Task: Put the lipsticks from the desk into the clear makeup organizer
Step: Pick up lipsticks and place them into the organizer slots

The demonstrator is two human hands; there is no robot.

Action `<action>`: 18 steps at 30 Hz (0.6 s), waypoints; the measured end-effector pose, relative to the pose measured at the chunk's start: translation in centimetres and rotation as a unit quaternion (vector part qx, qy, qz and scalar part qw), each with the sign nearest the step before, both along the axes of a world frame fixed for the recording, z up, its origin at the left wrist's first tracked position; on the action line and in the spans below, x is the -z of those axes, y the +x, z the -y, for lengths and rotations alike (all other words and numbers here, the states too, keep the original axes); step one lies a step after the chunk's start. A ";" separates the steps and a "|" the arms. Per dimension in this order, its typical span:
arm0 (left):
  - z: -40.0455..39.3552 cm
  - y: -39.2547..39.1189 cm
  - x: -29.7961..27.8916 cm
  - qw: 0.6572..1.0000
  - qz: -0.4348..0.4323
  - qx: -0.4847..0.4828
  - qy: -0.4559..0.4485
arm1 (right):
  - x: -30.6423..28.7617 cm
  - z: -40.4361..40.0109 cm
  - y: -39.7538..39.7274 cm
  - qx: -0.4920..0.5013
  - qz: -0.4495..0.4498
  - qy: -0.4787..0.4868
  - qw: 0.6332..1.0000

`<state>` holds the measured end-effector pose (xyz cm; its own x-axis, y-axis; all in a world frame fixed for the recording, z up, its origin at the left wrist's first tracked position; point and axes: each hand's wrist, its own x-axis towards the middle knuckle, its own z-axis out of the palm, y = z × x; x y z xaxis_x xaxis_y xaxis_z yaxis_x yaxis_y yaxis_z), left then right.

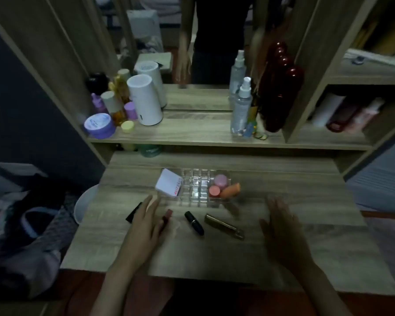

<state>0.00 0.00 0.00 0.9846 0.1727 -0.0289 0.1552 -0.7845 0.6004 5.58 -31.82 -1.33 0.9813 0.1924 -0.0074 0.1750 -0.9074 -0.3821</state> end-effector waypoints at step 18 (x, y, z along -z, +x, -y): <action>-1.7 2.1 5.3 0.997 -0.076 -0.029 0.011 | 2.0 -1.8 3.4 0.153 -0.163 0.001 0.975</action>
<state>2.08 1.68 -5.33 0.9573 0.2317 -0.1730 0.2890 -0.7846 0.5485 8.98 -30.03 -3.34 0.9380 -0.1084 -0.3292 -0.2347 -0.8976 -0.3732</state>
